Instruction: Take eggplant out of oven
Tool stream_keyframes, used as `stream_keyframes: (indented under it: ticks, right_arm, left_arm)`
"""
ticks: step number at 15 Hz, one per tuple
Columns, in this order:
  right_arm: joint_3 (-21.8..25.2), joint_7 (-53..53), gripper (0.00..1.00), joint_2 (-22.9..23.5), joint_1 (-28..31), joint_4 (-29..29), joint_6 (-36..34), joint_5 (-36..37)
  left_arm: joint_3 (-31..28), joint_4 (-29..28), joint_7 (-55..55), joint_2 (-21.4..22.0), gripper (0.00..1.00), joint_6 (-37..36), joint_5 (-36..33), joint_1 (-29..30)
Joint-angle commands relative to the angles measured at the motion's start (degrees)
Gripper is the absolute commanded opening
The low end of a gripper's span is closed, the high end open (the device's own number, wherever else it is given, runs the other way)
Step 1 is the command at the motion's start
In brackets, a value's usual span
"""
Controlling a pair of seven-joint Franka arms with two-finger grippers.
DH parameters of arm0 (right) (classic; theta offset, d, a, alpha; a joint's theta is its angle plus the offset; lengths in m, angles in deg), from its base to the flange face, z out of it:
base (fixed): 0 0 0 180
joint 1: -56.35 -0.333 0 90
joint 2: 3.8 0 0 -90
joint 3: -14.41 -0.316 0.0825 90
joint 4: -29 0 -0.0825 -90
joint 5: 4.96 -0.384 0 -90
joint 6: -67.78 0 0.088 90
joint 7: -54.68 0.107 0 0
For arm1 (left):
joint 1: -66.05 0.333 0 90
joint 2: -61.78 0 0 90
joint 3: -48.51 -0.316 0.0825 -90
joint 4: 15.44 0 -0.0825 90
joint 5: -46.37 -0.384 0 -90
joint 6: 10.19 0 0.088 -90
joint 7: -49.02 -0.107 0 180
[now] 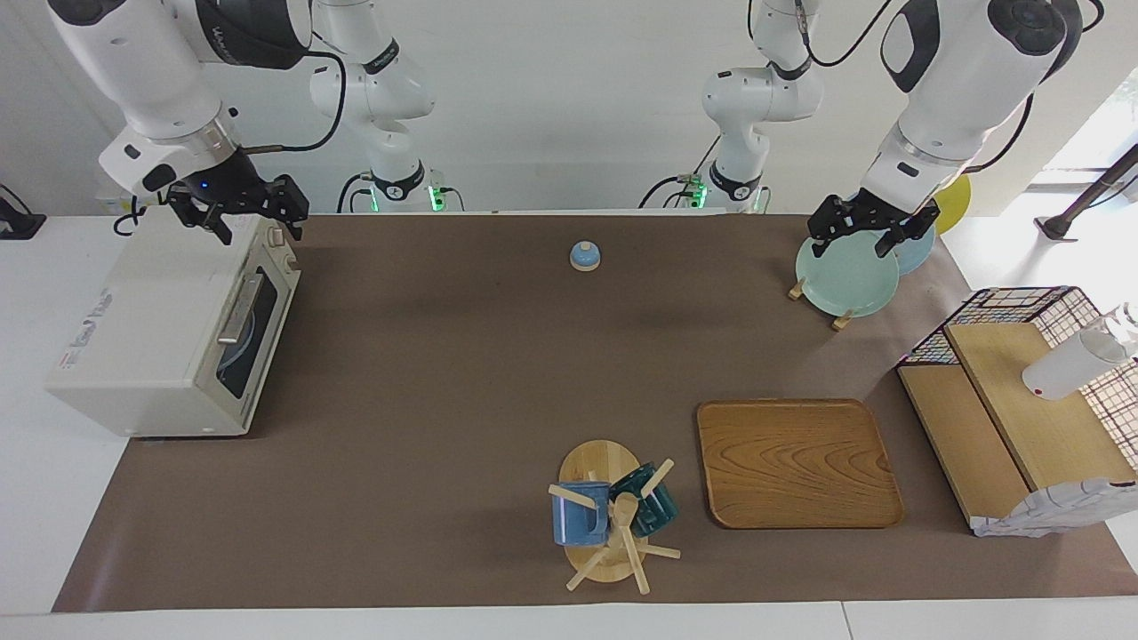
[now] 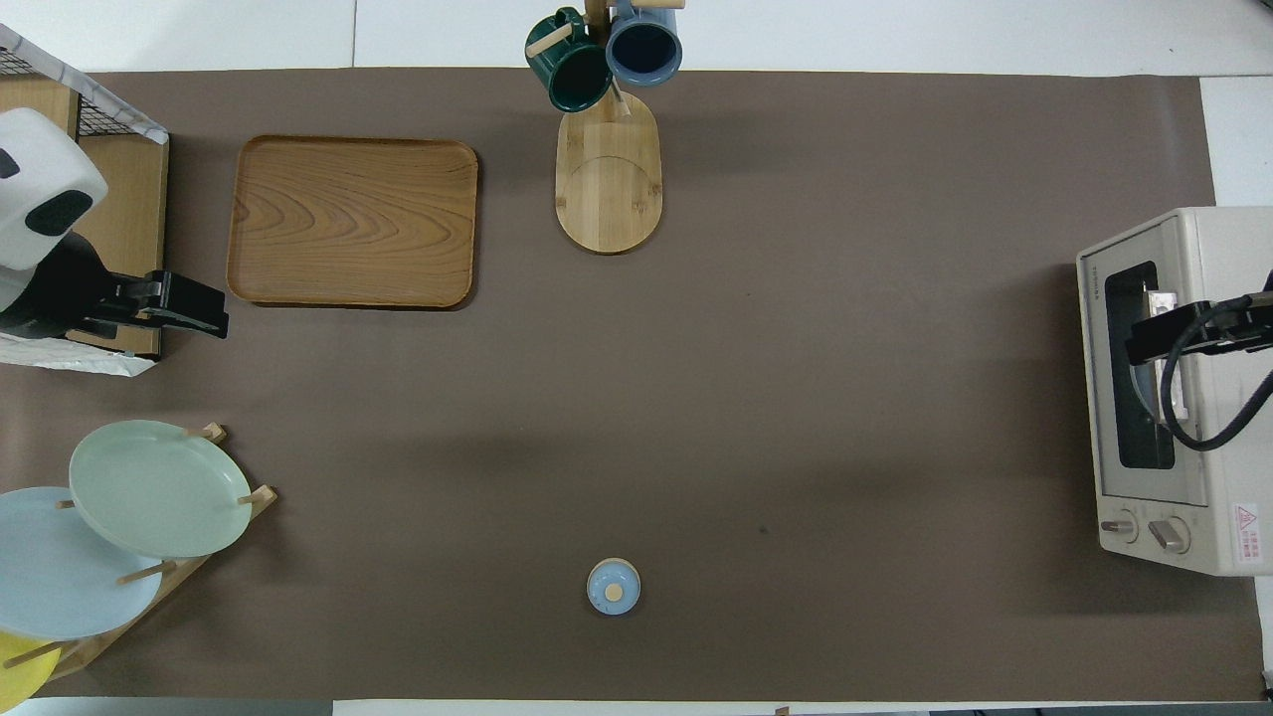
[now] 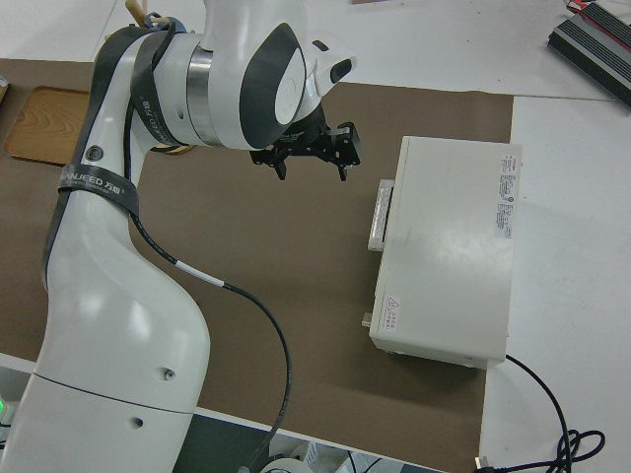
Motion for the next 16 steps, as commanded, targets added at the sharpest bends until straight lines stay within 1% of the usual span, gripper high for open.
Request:
stream_keyframes:
  ticks: [1,10,11,12,13,14,16]
  right_arm:
    - [0.17,0.71,1.00,-0.40,-0.24,-0.05,0.04,-1.65]
    - [-0.27,0.88,1.00,-1.02,-0.69,1.18,0.39,-1.74]
    - [-0.27,0.45,0.90,-1.36,-0.69,2.84,2.57,-1.83]
    - [-0.45,-0.08,0.53,-2.59,-0.69,5.11,4.85,-2.26]
    - [-0.45,-2.69,0.09,-3.12,-0.69,6.88,6.88,-3.57]
    - [-0.45,-6.29,0.00,-3.39,-0.69,8.03,8.72,-4.63]
    - [-0.45,-6.50,0.00,-4.00,-0.69,9.70,10.49,-3.77]
  left_arm:
    - [0.09,-0.69,-0.65,0.57,1.00,0.39,-0.16,0.36]
    - [0.09,-0.69,-0.65,0.57,1.00,0.39,-0.16,0.36]
    - [0.09,-0.69,-0.65,0.57,1.00,0.39,-0.16,0.36]
    - [0.09,-0.69,-0.65,0.57,1.00,0.39,-0.16,0.36]
    - [0.09,-0.69,-0.65,0.57,1.00,0.39,-0.16,0.36]
    - [0.09,-0.69,-0.65,0.57,1.00,0.39,-0.16,0.36]
    - [0.09,-0.69,-0.65,0.57,1.00,0.39,-0.16,0.36]
